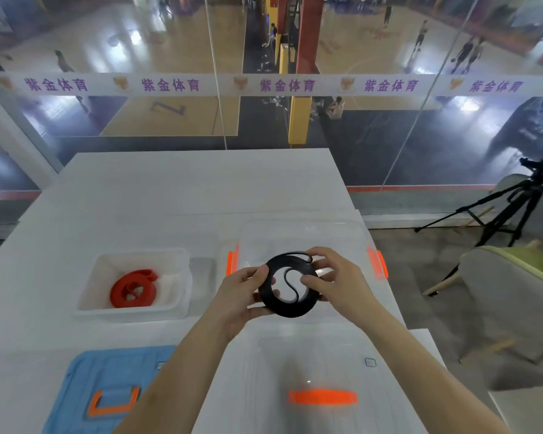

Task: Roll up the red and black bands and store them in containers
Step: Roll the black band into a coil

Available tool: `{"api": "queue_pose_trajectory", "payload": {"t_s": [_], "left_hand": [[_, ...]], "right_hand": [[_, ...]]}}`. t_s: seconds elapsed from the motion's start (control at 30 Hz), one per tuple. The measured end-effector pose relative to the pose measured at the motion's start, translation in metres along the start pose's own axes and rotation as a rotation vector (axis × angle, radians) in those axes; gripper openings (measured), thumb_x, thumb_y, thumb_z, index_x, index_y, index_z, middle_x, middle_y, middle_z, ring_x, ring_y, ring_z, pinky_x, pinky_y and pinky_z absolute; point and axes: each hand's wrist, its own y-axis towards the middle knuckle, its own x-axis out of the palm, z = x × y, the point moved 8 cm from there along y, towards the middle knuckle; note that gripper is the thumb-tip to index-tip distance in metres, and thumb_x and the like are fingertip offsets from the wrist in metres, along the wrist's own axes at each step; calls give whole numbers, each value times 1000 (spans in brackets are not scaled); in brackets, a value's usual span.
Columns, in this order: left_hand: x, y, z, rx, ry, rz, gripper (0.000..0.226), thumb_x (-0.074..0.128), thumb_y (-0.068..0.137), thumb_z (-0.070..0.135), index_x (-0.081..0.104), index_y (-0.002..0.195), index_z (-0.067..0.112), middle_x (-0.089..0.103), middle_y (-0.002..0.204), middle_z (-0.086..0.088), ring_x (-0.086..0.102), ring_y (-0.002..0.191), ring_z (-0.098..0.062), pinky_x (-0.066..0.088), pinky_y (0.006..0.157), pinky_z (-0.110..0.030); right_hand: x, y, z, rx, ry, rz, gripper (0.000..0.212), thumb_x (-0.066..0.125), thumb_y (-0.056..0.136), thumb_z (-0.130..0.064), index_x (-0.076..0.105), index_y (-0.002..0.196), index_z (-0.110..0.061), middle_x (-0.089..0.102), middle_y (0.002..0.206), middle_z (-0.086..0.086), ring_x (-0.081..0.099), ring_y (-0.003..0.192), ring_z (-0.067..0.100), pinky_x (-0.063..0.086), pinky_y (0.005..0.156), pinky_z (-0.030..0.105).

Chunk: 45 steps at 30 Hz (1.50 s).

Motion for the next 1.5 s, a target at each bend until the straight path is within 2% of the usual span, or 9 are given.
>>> {"api": "queue_pose_trajectory", "payload": {"t_s": [0.2, 0.3, 0.4, 0.5, 0.63, 0.77, 1.03, 1.2, 1.5], "left_hand": [[-5, 63, 10, 57, 148, 28, 30, 55, 105, 37, 69, 114, 11, 73, 112, -14, 76, 99, -31, 64, 83, -52], [-33, 91, 22, 253, 550, 278, 27, 49, 105, 33, 70, 105, 17, 71, 109, -8, 71, 97, -23, 60, 85, -38], [-57, 112, 29, 448, 856, 508, 29, 50, 105, 24, 62, 131, 19, 57, 132, -2, 61, 114, -19, 40, 92, -22], [-63, 147, 5, 406, 847, 450, 50, 49, 105, 23, 38, 154, 15, 37, 156, -5, 49, 137, -22, 36, 104, -23], [-64, 175, -24, 342, 915, 380, 61, 38, 108, 17, 13, 163, 21, 20, 170, -2, 24, 156, -21, 28, 124, -39], [-70, 182, -34, 312, 862, 376, 68, 32, 104, 0, 12, 163, 28, 21, 170, 4, 22, 156, -16, 25, 127, -40], [-72, 178, -40, 381, 1021, 453, 86, 40, 94, -12, 1, 164, 22, 16, 170, -4, 26, 154, -23, 34, 122, -42], [-78, 179, -40, 386, 1058, 461, 87, 41, 95, -10, -2, 163, 22, 18, 169, -3, 29, 153, -22, 36, 121, -40], [-74, 176, -39, 370, 1063, 465, 94, 40, 92, -12, -8, 163, 27, 13, 169, 1, 24, 153, -21, 35, 121, -40]], "right_hand": [[7, 79, 13, 17, -42, 22, 34, 82, 82, -13, 73, 103, -38, 76, 98, 0, 74, 75, 30, 67, 67, 48], [14, 116, 35, 91, -28, 26, 32, 80, 82, -11, 75, 103, -34, 77, 95, 2, 73, 73, 26, 68, 65, 44], [26, 145, 65, 172, -47, 36, 32, 79, 81, -8, 75, 107, -25, 77, 89, 4, 72, 70, 25, 68, 64, 42], [43, 167, 102, 235, -130, 56, 33, 80, 77, -11, 75, 106, -26, 77, 83, 3, 75, 70, 28, 67, 64, 47], [70, 193, 150, 275, -227, 48, 36, 77, 67, -22, 73, 101, -32, 77, 87, 1, 75, 73, 27, 66, 69, 49], [92, 208, 172, 327, -298, 16, 38, 74, 73, -16, 72, 110, -21, 75, 94, 5, 75, 80, 31, 66, 73, 49], [120, 222, 190, 386, -326, 5, 25, 70, 74, -3, 72, 98, -9, 71, 81, 11, 76, 81, 39, 66, 72, 54], [131, 228, 197, 387, -330, -4, 23, 71, 78, -4, 65, 92, -21, 65, 75, 1, 76, 80, 36, 66, 74, 50], [139, 246, 209, 326, -289, 52, 23, 64, 82, -1, 75, 102, -7, 76, 94, 14, 73, 88, 35, 63, 77, 42]]}}
